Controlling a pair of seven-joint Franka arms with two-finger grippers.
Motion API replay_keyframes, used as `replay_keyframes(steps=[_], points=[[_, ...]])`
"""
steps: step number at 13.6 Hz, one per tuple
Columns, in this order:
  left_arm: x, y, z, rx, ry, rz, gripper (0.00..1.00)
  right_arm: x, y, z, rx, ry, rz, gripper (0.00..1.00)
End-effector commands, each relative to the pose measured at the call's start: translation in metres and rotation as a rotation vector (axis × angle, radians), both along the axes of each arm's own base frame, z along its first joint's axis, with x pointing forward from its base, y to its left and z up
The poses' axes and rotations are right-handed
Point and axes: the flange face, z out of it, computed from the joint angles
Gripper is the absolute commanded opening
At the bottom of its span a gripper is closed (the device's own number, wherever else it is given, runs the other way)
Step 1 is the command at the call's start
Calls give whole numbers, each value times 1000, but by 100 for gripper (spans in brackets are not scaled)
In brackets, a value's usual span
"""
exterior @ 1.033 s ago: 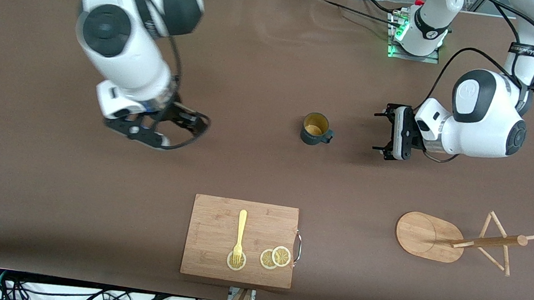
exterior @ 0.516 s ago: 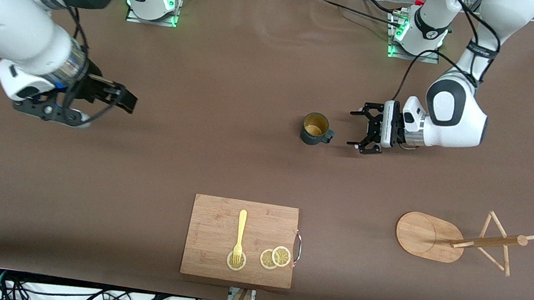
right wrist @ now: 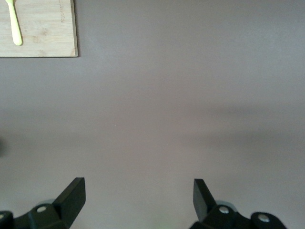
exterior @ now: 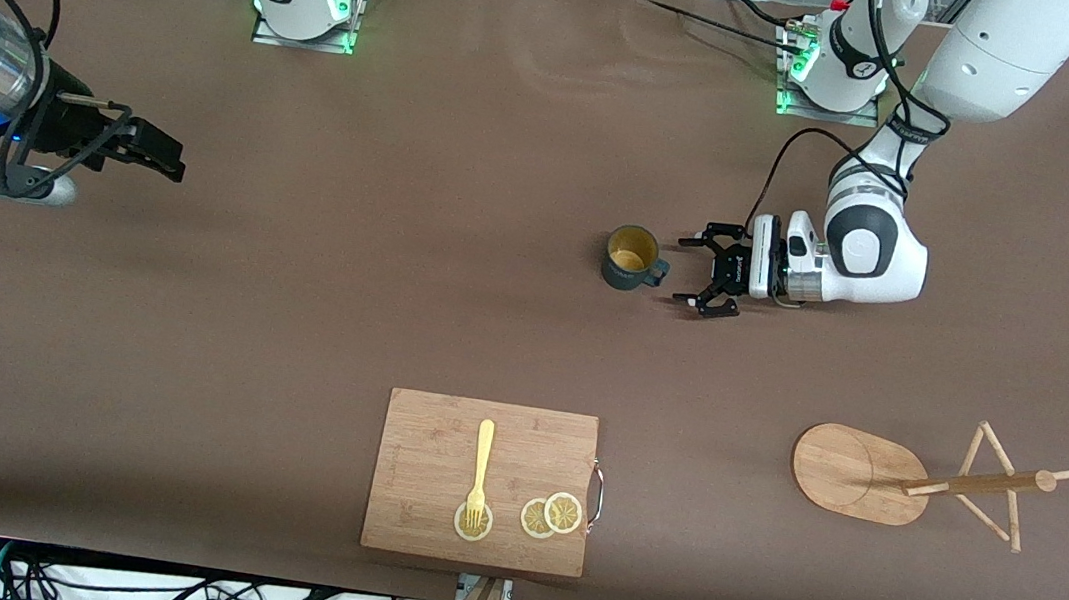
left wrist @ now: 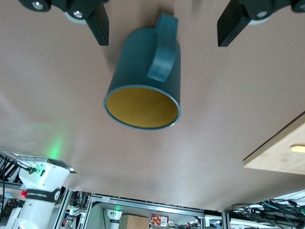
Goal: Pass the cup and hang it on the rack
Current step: 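Grasp the mug handle with the left gripper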
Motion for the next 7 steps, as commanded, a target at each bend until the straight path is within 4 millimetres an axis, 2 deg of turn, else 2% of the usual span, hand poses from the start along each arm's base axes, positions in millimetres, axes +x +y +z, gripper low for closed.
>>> replay_keyframes(steps=[1, 3, 4, 5, 7], points=[[4, -15, -19, -83, -22, -34, 100, -9, -17, 3, 15, 7, 49, 100], [-1, -18, -26, -94, -33, -55, 100, -9, -25, 1, 11, 18, 47, 100], [-1, -24, -25, -114, -61, -66, 78, -9, -23, 2, 5, 17, 58, 100], [0, -27, -24, -131, -106, -81, 41, -12, -27, 7, 6, 10, 59, 100], [1, -26, -32, -153, -111, -63, 5, -15, -37, 11, 22, 14, 53, 100]])
